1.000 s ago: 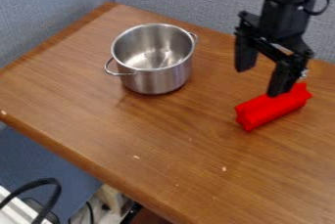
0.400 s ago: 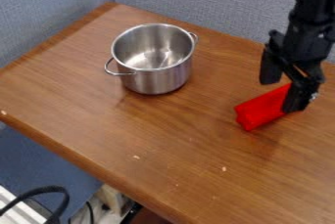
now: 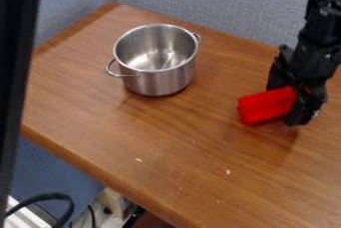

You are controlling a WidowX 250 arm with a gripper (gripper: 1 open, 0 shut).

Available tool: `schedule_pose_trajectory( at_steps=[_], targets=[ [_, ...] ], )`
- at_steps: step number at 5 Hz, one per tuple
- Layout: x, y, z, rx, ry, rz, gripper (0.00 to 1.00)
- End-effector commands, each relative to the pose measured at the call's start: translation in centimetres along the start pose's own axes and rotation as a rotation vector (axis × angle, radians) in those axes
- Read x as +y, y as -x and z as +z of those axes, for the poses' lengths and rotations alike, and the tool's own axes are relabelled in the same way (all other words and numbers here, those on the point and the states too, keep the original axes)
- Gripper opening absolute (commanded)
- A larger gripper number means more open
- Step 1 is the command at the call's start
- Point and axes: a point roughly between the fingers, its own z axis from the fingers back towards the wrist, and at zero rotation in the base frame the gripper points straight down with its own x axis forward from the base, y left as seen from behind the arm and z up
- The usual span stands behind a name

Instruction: Put the red object in the metal pot

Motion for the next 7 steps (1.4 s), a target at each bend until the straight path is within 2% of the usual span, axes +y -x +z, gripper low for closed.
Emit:
schedule_pose_trajectory(
  at_steps=[1,7],
  targets=[
    [0.4,-1.1,1.1,-0.036,-0.042,-0.040,1.00],
    [1.7,-0.4,-0.5,-0.029,-0.020,-0.021,1.00]
  ],
)
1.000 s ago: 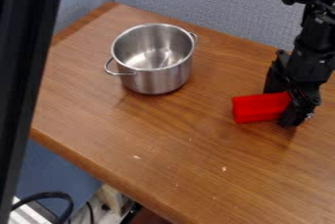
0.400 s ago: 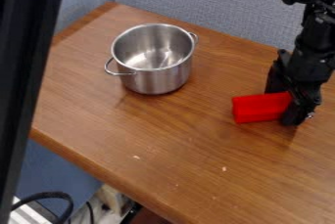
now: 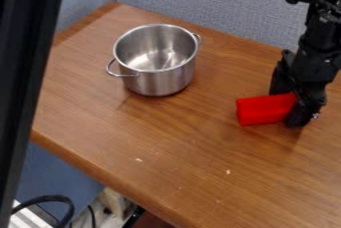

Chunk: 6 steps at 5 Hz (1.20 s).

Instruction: Put the red object in the metal pot

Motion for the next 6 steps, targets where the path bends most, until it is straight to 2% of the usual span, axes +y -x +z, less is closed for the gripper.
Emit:
schedule_pose_trajectory(
  at_steps=[1,3,4,6],
  targets=[
    [1.05,0.47,0.18,-0.011,-0.008,0.028,1.00],
    [1.33,0.73,-0.07,-0.006,-0.003,0.038,1.00],
    [1.51,0.78,-0.10,-0.012,-0.001,0.045,0.00],
    [1.78,1.33,0.14,-0.001,0.002,0.033,0.00]
  ],
)
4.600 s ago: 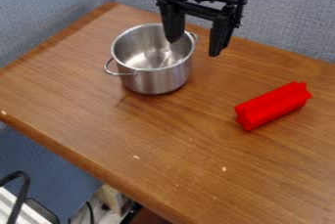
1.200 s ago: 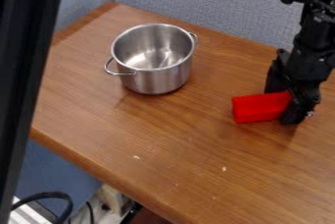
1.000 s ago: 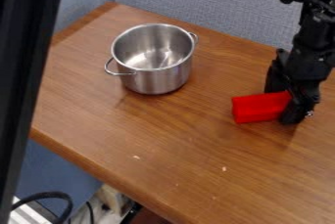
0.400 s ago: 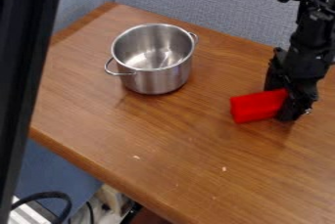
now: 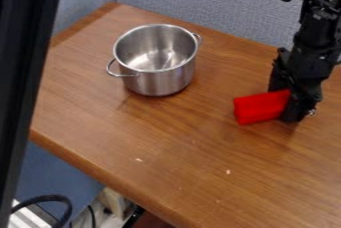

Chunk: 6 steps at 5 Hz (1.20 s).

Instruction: Put the red object in the metal pot

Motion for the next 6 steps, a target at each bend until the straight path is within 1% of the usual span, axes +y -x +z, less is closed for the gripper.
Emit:
schedule_pose_trajectory(
  at_steps=[1,4,6],
  targets=[
    [1.2,1.2,0.4,0.009,-0.004,0.025,0.00],
    [1.6,2.1,1.3,0.025,-0.010,0.010,0.00],
    [2.1,2.9,2.1,0.038,-0.035,-0.006,0.00]
  ],
)
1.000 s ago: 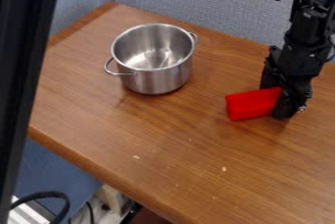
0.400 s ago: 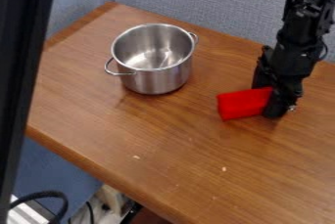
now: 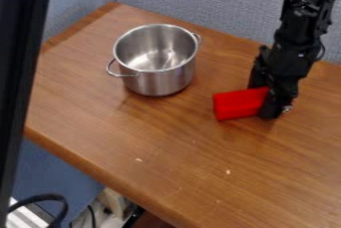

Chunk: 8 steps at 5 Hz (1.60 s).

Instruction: Put the red object in the metal pot

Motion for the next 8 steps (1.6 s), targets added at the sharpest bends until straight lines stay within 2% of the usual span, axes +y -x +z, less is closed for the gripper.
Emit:
schedule_pose_trajectory(
  at_steps=[1,5,8],
  targets=[
    [1.3,0.9,2.4,-0.036,-0.054,0.020,0.00],
    [1.7,1.9,3.2,-0.049,-0.101,0.029,0.00],
    [2.0,2.5,4.2,-0.094,-0.167,0.052,0.00]
  ],
)
